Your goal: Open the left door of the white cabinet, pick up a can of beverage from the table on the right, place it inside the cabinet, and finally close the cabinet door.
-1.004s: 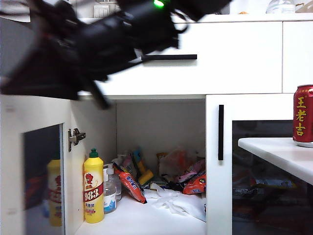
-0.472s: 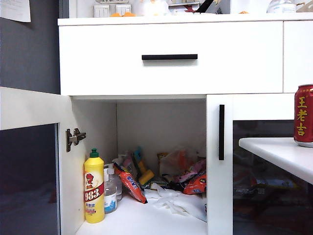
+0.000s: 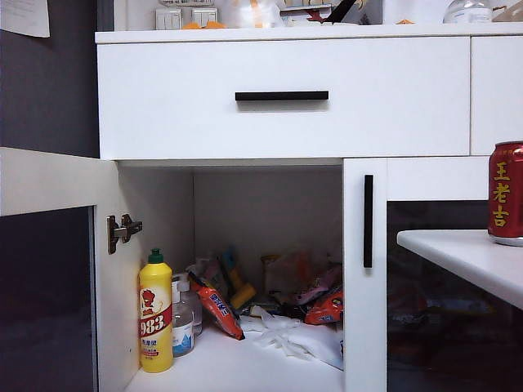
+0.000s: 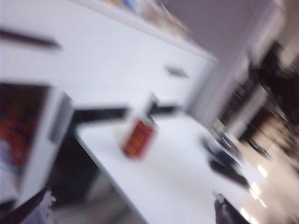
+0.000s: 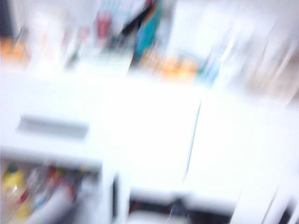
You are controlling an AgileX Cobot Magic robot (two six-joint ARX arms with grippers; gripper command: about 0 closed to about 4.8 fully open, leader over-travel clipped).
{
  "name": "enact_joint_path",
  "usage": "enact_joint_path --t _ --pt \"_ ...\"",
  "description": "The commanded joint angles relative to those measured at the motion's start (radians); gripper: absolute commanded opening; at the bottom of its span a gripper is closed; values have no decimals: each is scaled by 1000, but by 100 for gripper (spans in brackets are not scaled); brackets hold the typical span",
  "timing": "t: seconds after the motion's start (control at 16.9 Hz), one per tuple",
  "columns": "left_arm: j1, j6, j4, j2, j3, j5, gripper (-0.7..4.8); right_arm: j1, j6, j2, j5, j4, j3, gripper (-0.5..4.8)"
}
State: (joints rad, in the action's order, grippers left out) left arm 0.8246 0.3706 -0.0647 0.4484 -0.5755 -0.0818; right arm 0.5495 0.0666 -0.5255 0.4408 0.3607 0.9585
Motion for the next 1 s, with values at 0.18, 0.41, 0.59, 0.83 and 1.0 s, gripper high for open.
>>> enact_joint_path --t 0.18,0.41,0.59,0.83,1.0 --pt "-2 -21 97 141 -3 11 479 0 -151 128 65 -275 -440 474" --pt "-3 -91 64 179 -3 18 479 -29 -61 60 183 -626 -722 479" --pt "-3 -109 11 192 -3 19 479 -141 -61 -81 114 -736 -771 479" --pt "-3 -110 10 227 -3 39 479 -351 -61 -333 -91 -1011 -770 479" --pt "-3 -110 11 262 -3 43 479 -441 -63 -588 -227 -1276 -753 479"
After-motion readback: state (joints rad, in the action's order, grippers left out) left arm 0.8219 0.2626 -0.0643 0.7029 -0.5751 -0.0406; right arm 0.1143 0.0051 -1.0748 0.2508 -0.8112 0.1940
